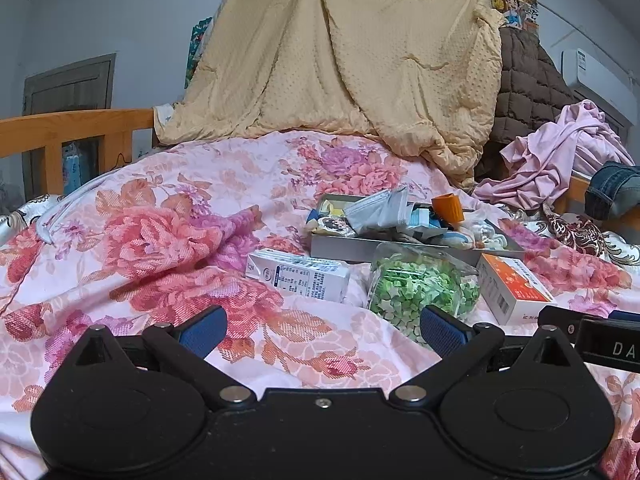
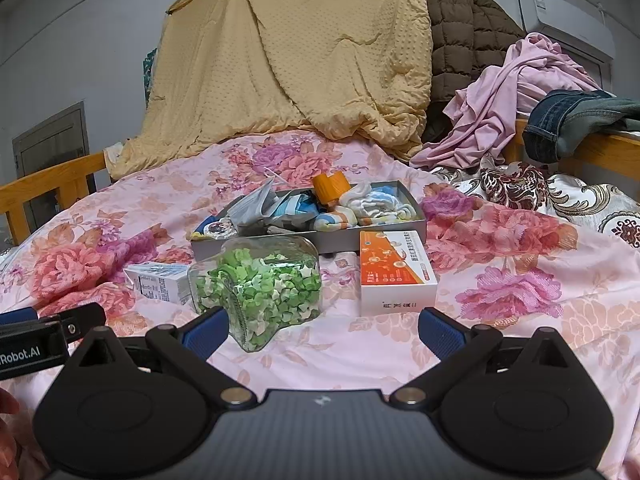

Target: Organize soft objects

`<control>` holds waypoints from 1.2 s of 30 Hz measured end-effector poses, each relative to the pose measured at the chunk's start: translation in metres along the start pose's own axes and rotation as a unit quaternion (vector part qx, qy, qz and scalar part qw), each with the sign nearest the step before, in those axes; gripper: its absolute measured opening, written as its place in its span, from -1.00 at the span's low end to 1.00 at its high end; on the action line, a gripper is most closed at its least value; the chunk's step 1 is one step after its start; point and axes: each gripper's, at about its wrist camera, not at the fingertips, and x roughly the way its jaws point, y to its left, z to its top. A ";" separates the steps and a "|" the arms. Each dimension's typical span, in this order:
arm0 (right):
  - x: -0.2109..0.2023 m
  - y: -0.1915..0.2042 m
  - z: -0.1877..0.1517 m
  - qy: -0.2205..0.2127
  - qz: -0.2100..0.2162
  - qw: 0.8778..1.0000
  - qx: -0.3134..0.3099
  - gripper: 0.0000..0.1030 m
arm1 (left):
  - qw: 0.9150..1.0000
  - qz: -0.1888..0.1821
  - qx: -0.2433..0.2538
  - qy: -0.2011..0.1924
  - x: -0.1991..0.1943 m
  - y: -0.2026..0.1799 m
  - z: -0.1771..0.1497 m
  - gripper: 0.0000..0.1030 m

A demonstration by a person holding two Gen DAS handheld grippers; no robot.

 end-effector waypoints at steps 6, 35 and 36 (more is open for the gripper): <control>0.000 0.000 0.000 0.000 0.000 1.000 0.001 0.99 | 1.000 0.000 -0.001 0.001 0.000 0.000 0.000 0.98; -0.001 -0.002 0.000 0.001 -0.004 1.000 0.005 0.99 | 1.000 0.001 -0.002 0.004 0.001 0.001 0.000 0.98; -0.001 -0.002 0.000 0.001 -0.004 1.000 0.005 0.99 | 1.000 0.001 -0.002 0.004 0.001 0.001 0.000 0.98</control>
